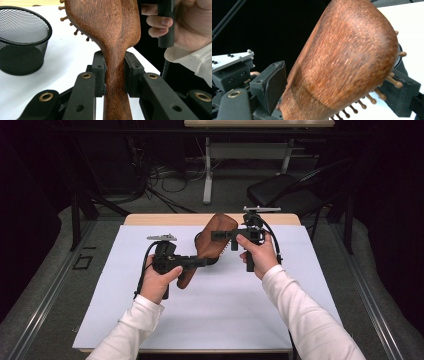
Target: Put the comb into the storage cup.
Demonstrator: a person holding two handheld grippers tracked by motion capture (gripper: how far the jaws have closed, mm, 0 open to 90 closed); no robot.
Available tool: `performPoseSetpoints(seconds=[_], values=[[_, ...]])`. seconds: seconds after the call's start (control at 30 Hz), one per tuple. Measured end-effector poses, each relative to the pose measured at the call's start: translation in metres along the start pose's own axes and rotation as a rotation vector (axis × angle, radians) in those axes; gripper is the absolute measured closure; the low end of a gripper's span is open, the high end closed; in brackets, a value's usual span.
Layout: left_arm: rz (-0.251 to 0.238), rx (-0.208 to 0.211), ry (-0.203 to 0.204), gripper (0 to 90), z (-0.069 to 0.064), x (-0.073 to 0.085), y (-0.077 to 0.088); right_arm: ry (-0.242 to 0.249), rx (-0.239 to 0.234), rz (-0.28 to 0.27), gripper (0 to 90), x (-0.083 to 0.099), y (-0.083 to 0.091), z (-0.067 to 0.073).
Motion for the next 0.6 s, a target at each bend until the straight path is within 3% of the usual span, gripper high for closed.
performPoseSetpoints(seconds=[0.6], values=[[0.012,0.011,-0.024,74.3,-0.0017,0.0010,-0.0040,-0.005,-0.069,0.011,15.1,0.0000,-0.0002,-0.0020]])
Point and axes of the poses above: each handheld gripper's, and its own axes: y roughly backward along the jaws, x roughly out of its underside, z roughly to its left, the point moved 2 cm from there along -y, roughly forward along the jaws, and after that the axes turned 10 degrees about z, right-handed, at the moved point
